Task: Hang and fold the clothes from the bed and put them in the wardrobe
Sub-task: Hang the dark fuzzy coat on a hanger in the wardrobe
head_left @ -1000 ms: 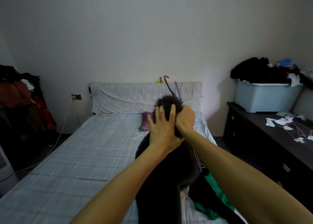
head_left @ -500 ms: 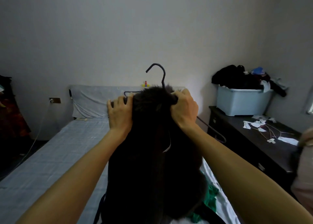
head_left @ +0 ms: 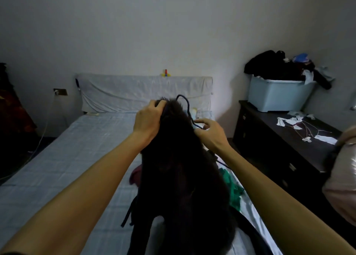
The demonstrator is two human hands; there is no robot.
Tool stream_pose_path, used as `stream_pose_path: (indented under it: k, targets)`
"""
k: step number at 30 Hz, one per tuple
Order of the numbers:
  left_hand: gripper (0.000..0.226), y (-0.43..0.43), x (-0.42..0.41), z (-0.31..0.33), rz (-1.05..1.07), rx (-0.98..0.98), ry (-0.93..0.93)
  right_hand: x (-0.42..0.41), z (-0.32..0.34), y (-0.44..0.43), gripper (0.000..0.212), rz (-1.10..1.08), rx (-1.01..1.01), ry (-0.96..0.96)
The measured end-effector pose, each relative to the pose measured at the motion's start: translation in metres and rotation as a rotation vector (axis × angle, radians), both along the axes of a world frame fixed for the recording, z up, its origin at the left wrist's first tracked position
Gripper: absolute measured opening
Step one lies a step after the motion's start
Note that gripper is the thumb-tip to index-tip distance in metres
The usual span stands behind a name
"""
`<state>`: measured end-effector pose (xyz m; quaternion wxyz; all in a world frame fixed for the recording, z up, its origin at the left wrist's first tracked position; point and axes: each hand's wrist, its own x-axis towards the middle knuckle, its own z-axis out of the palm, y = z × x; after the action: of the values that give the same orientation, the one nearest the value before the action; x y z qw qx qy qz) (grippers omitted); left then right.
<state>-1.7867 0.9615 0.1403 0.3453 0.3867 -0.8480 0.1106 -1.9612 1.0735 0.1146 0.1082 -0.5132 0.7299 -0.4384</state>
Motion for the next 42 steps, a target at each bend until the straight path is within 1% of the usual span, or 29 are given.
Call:
stream_pose_path:
  k: [2, 4, 5, 8, 9, 10, 12, 13, 14, 17, 18, 19, 23, 25, 29, 31, 34, 36, 40, 42]
  targets:
    - [0.036, 0.001, -0.003, -0.009, -0.002, 0.032, -0.051, 0.0, -0.017, 0.007, 0.036, -0.034, 0.02, -0.085]
    - [0.035, 0.0, -0.005, -0.014, 0.003, 0.042, -0.07, 0.0, -0.03, 0.014, 0.049, -0.053, 0.021, -0.12]
    - [0.035, 0.001, -0.007, -0.015, -0.005, 0.034, -0.077, 0.002, -0.036, 0.016, 0.048, -0.075, 0.013, -0.109]
    - [0.035, 0.003, -0.013, -0.014, -0.043, -0.006, -0.096, 0.013, -0.043, 0.017, 0.026, -0.109, -0.025, 0.016]
    - [0.036, 0.004, -0.014, -0.014, -0.053, -0.012, -0.09, 0.015, -0.044, 0.014, 0.022, -0.089, -0.045, 0.048]
    - [0.037, 0.005, -0.016, -0.015, -0.063, -0.014, -0.081, 0.017, -0.045, 0.012, 0.022, -0.063, -0.05, 0.083]
    - [0.039, 0.009, -0.02, -0.017, -0.081, -0.023, -0.077, 0.019, -0.044, 0.006, 0.033, 0.002, -0.007, 0.115]
    - [0.04, 0.01, -0.022, -0.019, -0.086, -0.03, -0.081, 0.021, -0.043, 0.005, 0.038, 0.018, 0.012, 0.104]
    - [0.04, 0.012, -0.024, -0.02, -0.089, -0.042, -0.084, 0.022, -0.042, 0.003, 0.039, 0.009, 0.016, 0.079]
    - [0.043, 0.013, -0.025, -0.025, -0.098, -0.08, -0.08, 0.018, -0.044, 0.008, 0.021, -0.141, -0.065, -0.072]
    - [0.043, 0.013, -0.025, -0.027, -0.103, -0.086, -0.079, 0.013, -0.047, 0.013, 0.023, -0.201, -0.084, -0.123]
    - [0.043, 0.013, -0.025, -0.029, -0.105, -0.085, -0.079, 0.007, -0.051, 0.021, 0.03, -0.249, -0.093, -0.141]
    - [0.037, 0.011, -0.037, -0.03, -0.039, 0.017, -0.103, -0.013, -0.069, 0.049, 0.052, -0.397, -0.048, -0.105]
    - [0.038, 0.008, -0.044, -0.033, -0.017, 0.074, -0.13, -0.018, -0.08, 0.059, 0.057, -0.42, -0.101, -0.137]
    - [0.04, -0.005, -0.055, -0.037, 0.002, 0.124, -0.14, -0.019, -0.097, 0.081, 0.051, -0.468, -0.251, -0.165]
    - [0.037, -0.013, -0.059, -0.035, 0.03, 0.15, -0.143, -0.018, -0.099, 0.09, 0.05, -0.494, -0.335, -0.194]
    - [0.028, -0.027, -0.06, -0.029, 0.08, 0.21, -0.121, -0.014, -0.097, 0.099, 0.042, -0.493, -0.468, -0.328]
    - [0.024, -0.036, -0.059, -0.025, 0.106, 0.237, -0.093, -0.01, -0.097, 0.103, 0.041, -0.479, -0.545, -0.407]
    - [0.022, -0.048, -0.054, -0.018, 0.138, 0.274, -0.048, -0.006, -0.099, 0.11, 0.038, -0.433, -0.626, -0.401]
    - [0.021, -0.05, -0.052, -0.015, 0.152, 0.294, -0.018, -0.004, -0.103, 0.111, 0.037, -0.378, -0.588, -0.348]
